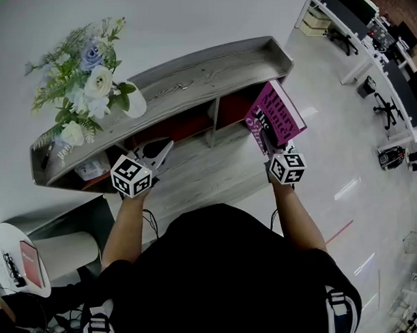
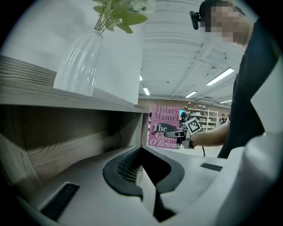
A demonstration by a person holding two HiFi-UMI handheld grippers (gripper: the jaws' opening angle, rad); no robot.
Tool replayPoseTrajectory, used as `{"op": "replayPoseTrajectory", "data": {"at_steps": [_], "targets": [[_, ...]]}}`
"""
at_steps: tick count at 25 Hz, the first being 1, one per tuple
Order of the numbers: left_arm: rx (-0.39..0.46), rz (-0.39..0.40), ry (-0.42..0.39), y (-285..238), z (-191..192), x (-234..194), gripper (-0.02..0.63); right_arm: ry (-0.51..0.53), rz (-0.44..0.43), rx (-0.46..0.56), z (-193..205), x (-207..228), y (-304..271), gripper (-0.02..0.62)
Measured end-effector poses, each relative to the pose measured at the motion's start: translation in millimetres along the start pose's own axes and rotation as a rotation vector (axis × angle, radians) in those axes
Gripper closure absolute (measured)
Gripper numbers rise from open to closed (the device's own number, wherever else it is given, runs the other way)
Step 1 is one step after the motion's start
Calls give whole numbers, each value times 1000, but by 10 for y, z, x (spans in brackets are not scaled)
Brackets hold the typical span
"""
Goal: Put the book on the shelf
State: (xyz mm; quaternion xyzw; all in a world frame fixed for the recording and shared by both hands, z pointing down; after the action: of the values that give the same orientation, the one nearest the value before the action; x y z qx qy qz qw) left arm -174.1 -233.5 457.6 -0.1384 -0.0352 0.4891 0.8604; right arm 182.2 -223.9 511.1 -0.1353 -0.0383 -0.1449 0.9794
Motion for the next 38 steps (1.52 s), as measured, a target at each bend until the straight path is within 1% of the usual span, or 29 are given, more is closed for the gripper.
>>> {"op": "replayPoseTrajectory", "data": {"at_steps": [11,31,38], "targets": [[-9,-10,17,-36,65,-86,589,-1,0,-44,218,39,-113,448],[-33,-10,25,-127,116,-156,588,1,-24,-89,438,23,-276,448],[-39,-21,36,-159,160,-217,589,-5,-27,-91,444,41,-365,448]]}}
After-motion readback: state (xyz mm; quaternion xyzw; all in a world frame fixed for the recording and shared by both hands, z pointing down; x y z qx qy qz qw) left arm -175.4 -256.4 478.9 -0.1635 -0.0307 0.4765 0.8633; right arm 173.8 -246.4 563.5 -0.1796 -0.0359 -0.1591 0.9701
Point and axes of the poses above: the fingertips, and each gripper's own axes: y backward along the fingers, x to its right, z out of its underside, the point moved 5 cm from there along y, backward along the fingers
